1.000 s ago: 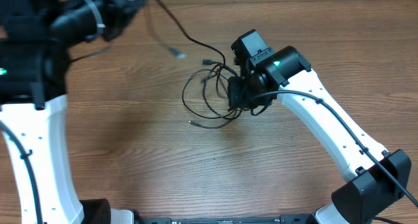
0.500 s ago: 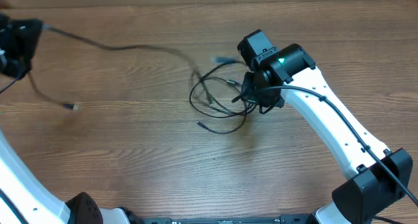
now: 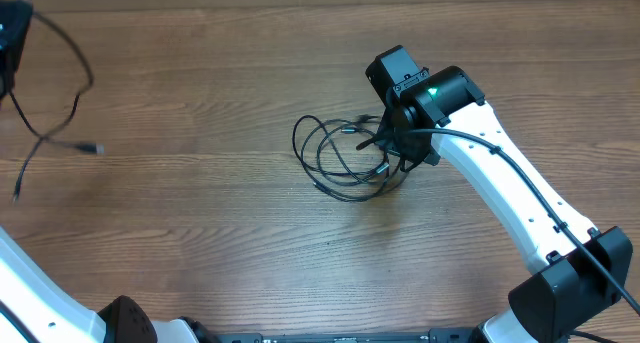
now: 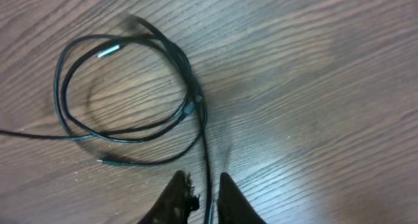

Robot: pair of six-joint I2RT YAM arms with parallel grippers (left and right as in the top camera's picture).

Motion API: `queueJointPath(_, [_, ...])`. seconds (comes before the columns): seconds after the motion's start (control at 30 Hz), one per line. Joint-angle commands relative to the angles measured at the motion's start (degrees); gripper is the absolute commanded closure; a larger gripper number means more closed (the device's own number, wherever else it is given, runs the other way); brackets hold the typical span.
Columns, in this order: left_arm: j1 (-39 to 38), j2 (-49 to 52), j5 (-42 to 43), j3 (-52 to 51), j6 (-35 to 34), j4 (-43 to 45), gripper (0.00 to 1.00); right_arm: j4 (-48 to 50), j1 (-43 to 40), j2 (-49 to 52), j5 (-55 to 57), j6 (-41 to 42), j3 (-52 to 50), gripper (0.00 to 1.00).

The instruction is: Untangle cables

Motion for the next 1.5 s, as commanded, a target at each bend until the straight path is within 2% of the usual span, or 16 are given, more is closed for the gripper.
queueJointPath(0.0, [-0.07,-1.33,13.70,1.14,-3.10,4.79,0.96,1.14,0.07,0.39,-4.09,0.33,-0.33,0.79])
queueJointPath(0.03, [-0.09,-1.31,13.07,1.14,-3.10,4.76,0.96,1.27,0.11,0.48,-4.57,0.33,-0.33,0.74])
queueJointPath(0.07, [-0.09,-1.25,12.55,1.14,-3.08,4.76,0.96,1.31,0.22,0.50,-5.11,0.33,-0.33,0.61])
queueJointPath(0.13, [-0.09,-1.07,11.78,1.14,-3.19,4.81,0.96,1.25,0.44,0.61,-6.25,0.31,-0.33,0.28])
queueJointPath(0.2, [-0.09,-0.85,9.77,1.14,-4.68,4.85,0.96,1.18,0.70,0.61,-6.88,0.31,-0.33,0.13])
queueJointPath(0.27, [-0.11,-0.39,6.88,1.14,-7.28,5.16,0.96,1.22,1.11,0.61,-7.93,0.31,-0.33,0.08])
queueJointPath(0.47, [-3.69,2.32,-0.13,1.14,-11.91,9.22,0.96,2.34,3.85,0.98,-8.59,0.28,-0.33,0.06])
queueJointPath(0.57, [-7.67,5.86,-3.13,1.14,-14.10,20.61,0.96,3.82,5.40,1.95,-8.59,0.28,-0.33,0.04])
queueJointPath(0.7, [-11.80,12.74,-9.49,1.14,-27.54,37.92,0.96,4.11,7.58,3.50,-8.59,0.31,-0.33,0.00])
queueJointPath(0.87, [-14.78,20.72,-11.87,1.14,-34.86,45.42,0.96,4.66,8.76,3.80,-8.59,0.28,-0.33,0.00])
queueJointPath(1.03, [-13.51,27.76,-12.44,1.14,-32.83,45.51,0.96,2.71,9.03,3.80,-8.59,-1.55,-0.33,0.00])
queueJointPath(1.2, [-8.33,31.30,-11.87,1.14,-25.90,41.94,0.96,0.04,9.03,3.80,-8.59,-1.64,-0.33,0.00])
queueJointPath(1.3, [-4.24,32.11,-13.42,1.11,-22.32,34.62,0.89,-0.28,9.03,3.80,-8.59,-1.62,-0.33,0.00])
queueJointPath(1.33, [-3.08,32.35,-14.16,1.11,-20.74,32.39,0.81,-0.26,9.03,3.80,-8.59,-1.62,-0.33,0.00])
queueJointPath(1.4, [-0.48,32.57,-15.72,1.11,-15.98,27.58,0.53,-0.09,9.03,3.80,-8.59,-1.62,-0.33,0.00])
queueJointPath(1.47, [1.86,32.70,-17.49,1.11,-10.27,22.93,0.34,0.17,9.03,3.80,-8.59,-1.62,-0.33,0.00])
